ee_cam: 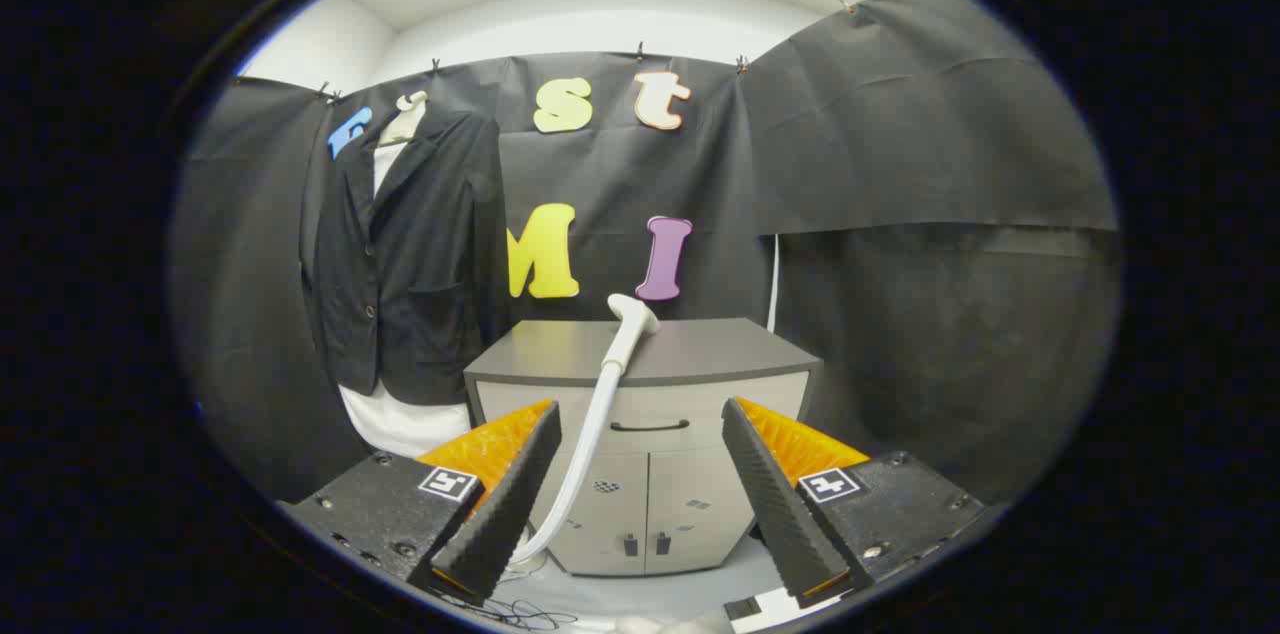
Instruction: Iron the clothes twice with a garment steamer, once on the left side and once on the right side.
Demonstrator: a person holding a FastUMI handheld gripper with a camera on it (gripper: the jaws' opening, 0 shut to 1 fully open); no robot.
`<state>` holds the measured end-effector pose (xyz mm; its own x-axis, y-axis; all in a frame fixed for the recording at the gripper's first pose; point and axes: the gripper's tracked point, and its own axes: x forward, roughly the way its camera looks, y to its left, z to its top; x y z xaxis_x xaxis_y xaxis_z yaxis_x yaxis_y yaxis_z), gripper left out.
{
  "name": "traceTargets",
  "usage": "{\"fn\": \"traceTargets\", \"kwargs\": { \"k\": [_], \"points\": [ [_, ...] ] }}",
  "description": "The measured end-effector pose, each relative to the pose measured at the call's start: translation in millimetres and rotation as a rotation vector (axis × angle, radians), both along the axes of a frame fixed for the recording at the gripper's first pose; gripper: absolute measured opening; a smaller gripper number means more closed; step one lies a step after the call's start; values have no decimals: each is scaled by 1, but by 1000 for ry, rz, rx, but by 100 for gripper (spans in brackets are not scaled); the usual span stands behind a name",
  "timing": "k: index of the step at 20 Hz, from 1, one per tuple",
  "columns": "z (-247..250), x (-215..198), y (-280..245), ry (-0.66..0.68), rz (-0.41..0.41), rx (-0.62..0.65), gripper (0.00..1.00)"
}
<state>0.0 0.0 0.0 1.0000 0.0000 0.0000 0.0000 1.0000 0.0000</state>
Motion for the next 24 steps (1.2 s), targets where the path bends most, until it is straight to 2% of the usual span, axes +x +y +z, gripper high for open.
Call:
{"fn": "traceTargets", "kwargs": {
  "k": [12, 17, 20, 24],
  "points": [
    [8, -10, 14, -9, 5, -18, 100],
    [11, -3, 19, -1, 9, -10, 100],
    [23, 12, 19, -1, 11, -16, 100],
    [49, 51, 15, -8, 16, -14, 100]
  ]
}}
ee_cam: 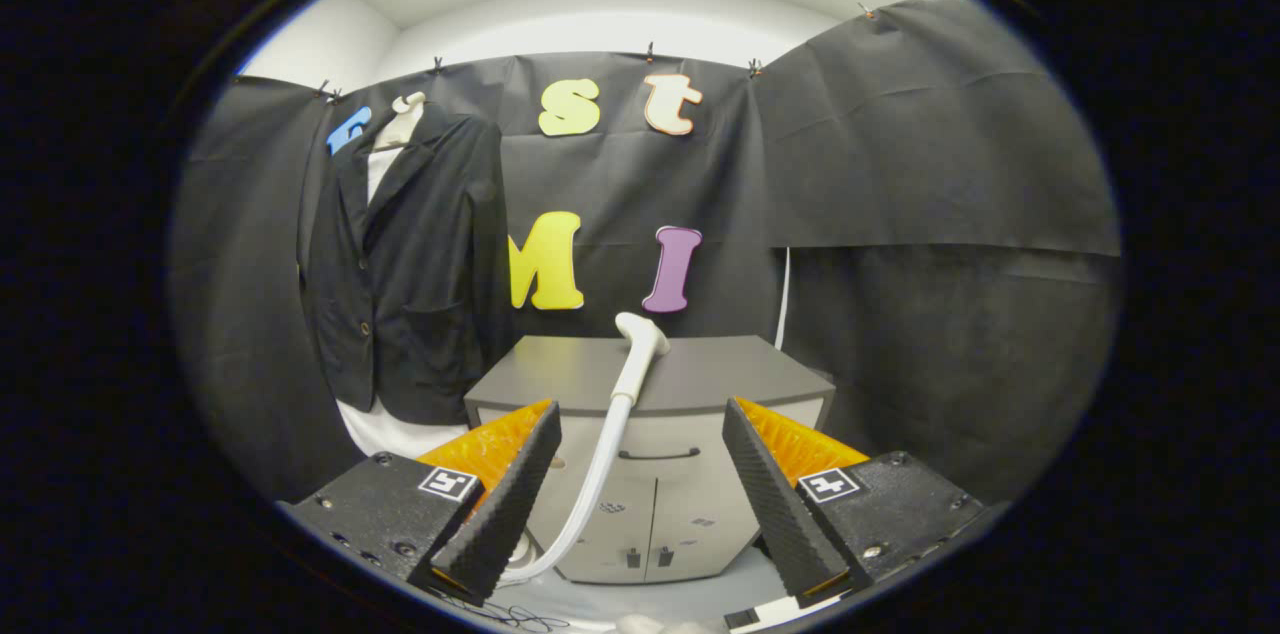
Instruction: Iron the clothes twice with a garment steamer, once on the left side and once on the right side.
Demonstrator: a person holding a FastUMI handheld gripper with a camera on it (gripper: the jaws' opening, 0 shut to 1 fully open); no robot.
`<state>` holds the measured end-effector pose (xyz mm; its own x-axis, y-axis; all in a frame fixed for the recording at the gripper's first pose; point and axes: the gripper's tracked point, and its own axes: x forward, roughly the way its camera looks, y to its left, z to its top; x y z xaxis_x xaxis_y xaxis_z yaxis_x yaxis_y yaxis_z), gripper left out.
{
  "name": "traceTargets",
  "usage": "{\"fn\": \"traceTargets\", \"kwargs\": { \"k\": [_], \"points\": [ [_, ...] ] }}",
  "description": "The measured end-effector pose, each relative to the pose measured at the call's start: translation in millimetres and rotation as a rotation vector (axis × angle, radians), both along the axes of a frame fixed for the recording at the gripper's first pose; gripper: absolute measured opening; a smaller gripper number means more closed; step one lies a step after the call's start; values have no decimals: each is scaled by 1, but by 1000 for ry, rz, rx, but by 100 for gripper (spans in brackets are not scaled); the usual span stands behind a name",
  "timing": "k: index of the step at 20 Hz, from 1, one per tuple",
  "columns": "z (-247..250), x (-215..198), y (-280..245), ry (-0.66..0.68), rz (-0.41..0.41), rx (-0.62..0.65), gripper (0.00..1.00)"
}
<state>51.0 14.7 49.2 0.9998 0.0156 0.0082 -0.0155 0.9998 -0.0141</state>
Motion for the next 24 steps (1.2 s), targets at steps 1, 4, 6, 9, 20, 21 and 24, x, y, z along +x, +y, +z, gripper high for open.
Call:
{"fn": "traceTargets", "kwargs": {
  "k": [1, 4, 6, 9, 20, 21, 24],
  "points": [
    [5, 14, -1, 3, 8, -3, 100],
    [29, 63, -4, -4, 27, 1, 100],
    [34, 99, -7, 16, 27, -3, 100],
    [34, 153, -5, 63, 42, -18, 100],
    [-24, 297, 13, 325, 113, -39, 100],
    [-32, 304, 13, 349, 113, -45, 100],
    [-57, 315, 18, 434, 134, -52, 98]
  ]
}}
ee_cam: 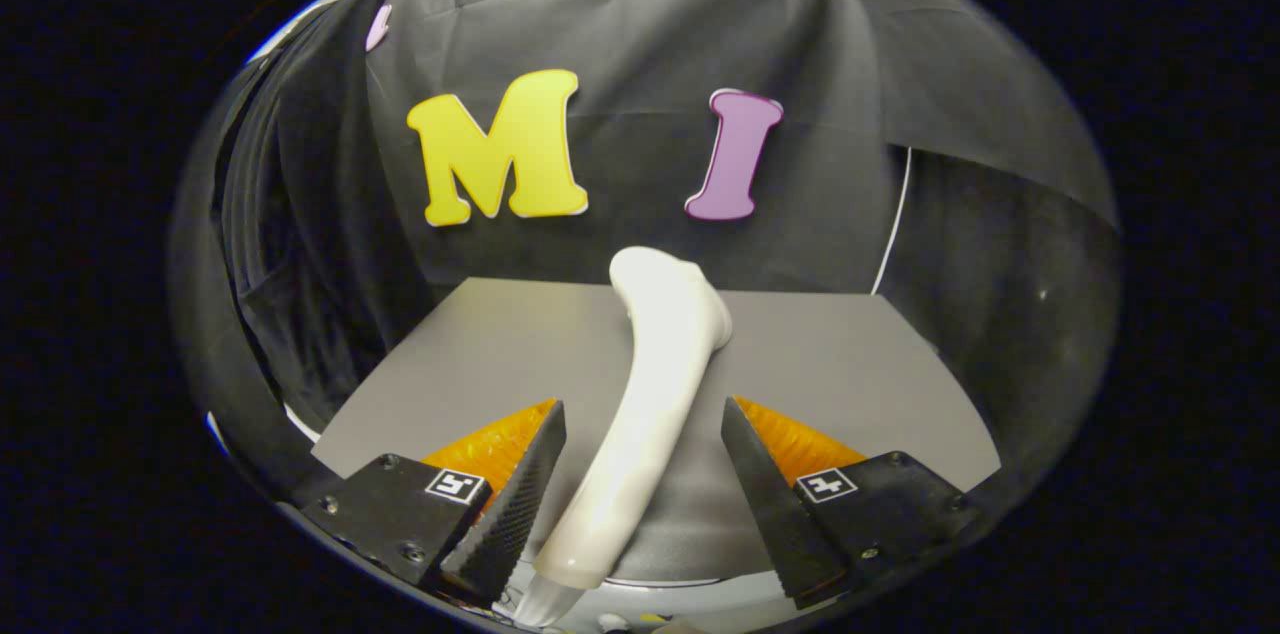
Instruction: Iron the clothes twice with a garment steamer, once on the left side and once on the right side.
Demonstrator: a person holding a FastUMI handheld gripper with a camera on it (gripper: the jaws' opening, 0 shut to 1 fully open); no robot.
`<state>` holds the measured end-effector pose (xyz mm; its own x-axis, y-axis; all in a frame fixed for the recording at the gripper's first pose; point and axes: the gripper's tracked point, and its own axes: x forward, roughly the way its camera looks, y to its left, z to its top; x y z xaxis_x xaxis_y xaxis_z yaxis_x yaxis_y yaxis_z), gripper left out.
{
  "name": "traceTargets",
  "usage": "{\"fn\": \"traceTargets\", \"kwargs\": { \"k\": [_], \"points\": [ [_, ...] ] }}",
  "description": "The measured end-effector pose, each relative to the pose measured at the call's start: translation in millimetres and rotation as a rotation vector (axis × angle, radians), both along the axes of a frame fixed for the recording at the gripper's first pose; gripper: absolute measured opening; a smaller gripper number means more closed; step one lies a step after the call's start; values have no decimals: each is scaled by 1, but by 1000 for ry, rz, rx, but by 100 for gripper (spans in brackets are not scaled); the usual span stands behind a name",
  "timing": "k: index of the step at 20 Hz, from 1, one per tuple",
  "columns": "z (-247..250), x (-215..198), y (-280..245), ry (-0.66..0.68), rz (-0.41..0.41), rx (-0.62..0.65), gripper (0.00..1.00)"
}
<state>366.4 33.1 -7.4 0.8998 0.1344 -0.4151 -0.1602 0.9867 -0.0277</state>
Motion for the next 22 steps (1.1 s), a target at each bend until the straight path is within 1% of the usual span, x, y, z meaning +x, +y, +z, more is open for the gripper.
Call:
{"fn": "traceTargets", "kwargs": {
  "k": [1, 3, 5, 7, 8, 9, 11, 13, 15, 17, 18, 20, 22],
  "points": [
    [-4, 1, 1, 13, 7, 0, 98],
    [-13, 5, -1, 38, 6, -6, 91],
    [-19, 5, 2, 68, 19, 18, 83],
    [-23, 5, 7, 88, 34, 38, 79],
    [-21, 6, 8, 82, 37, 43, 75],
    [-22, 4, 10, 84, 36, 47, 74],
    [-23, 4, 9, 79, 18, 51, 68],
    [-21, 5, 10, 70, -3, 81, 65],
    [-21, 2, 8, 78, -12, 106, 60],
    [-21, 0, 14, 100, -18, 146, 52],
    [-20, -2, 17, 109, -20, 170, 46],
    [-17, -12, 22, 106, -29, 188, 40],
    [-8, -31, 24, 77, -50, 184, 38]
  ]
}}
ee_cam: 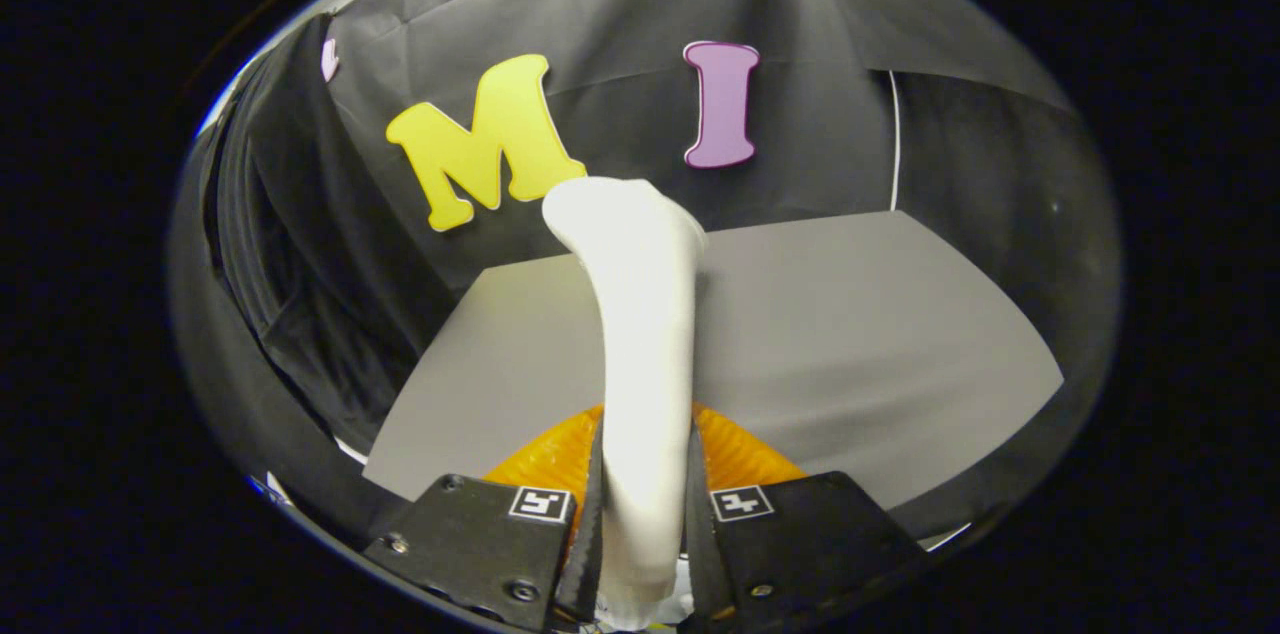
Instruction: Iron the clothes twice with a garment steamer, once on the left side and once on the right side.
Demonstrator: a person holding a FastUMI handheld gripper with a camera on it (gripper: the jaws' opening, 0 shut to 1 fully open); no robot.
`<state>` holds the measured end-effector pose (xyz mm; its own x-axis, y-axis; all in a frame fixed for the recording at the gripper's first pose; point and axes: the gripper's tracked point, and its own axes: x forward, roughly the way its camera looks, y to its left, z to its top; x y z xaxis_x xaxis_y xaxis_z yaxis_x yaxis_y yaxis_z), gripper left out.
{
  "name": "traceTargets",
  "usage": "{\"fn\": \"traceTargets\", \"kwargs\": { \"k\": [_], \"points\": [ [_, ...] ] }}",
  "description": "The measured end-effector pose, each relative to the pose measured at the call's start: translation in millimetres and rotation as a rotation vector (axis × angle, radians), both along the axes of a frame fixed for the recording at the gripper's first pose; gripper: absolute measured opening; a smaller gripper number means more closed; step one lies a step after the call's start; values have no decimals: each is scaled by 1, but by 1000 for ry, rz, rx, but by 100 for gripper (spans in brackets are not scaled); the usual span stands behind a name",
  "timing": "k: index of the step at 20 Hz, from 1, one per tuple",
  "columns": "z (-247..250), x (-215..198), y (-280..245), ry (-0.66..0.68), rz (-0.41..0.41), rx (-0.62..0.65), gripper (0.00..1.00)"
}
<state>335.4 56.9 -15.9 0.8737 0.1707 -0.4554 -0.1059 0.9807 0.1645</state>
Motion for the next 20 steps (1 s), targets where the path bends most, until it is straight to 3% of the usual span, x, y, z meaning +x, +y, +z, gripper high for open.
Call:
{"fn": "traceTargets", "kwargs": {
  "k": [10, 20],
  "points": [
    [83, -80, 39, -212, -68, 8, 37],
    [215, -116, 116, -463, -78, 51, 37]
  ]
}}
